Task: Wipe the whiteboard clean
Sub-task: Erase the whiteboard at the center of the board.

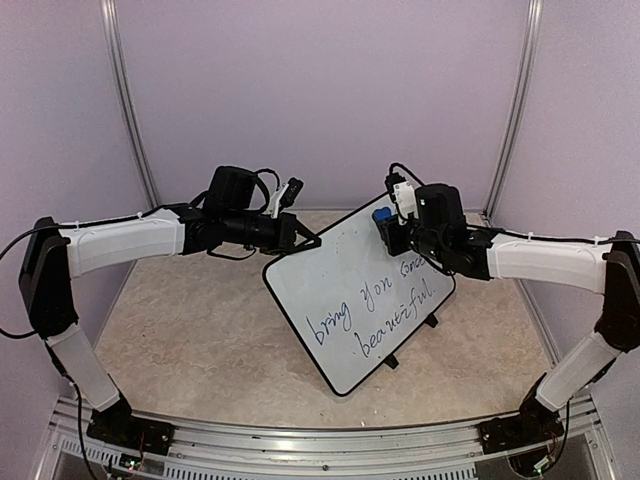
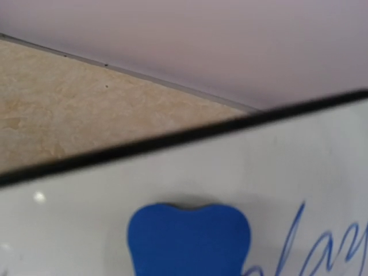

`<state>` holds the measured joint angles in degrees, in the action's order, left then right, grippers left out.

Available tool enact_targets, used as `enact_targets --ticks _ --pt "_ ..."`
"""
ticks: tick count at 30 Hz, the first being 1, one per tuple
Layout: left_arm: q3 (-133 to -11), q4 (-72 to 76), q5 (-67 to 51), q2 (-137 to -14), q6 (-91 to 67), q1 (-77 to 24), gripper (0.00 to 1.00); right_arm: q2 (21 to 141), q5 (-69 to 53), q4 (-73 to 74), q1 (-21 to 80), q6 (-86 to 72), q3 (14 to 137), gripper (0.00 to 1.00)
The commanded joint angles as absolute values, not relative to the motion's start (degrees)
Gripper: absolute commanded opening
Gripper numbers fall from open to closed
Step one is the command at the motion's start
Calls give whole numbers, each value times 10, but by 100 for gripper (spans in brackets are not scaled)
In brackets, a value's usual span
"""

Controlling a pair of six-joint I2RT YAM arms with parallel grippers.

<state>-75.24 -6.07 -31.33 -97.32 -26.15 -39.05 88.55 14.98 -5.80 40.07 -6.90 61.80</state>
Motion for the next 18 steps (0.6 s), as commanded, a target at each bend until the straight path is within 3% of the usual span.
enact_targets --ticks 1,11,18 --pt "-751 -36 -375 -948 -222 -405 0 872 131 -38 398 -85 560 26" --pt "-751 -35 -374 -951 -223 -406 0 822 150 -37 389 -105 479 27" --pt "-751 -34 -374 -950 -223 -406 0 848 141 -38 369 -99 514 26"
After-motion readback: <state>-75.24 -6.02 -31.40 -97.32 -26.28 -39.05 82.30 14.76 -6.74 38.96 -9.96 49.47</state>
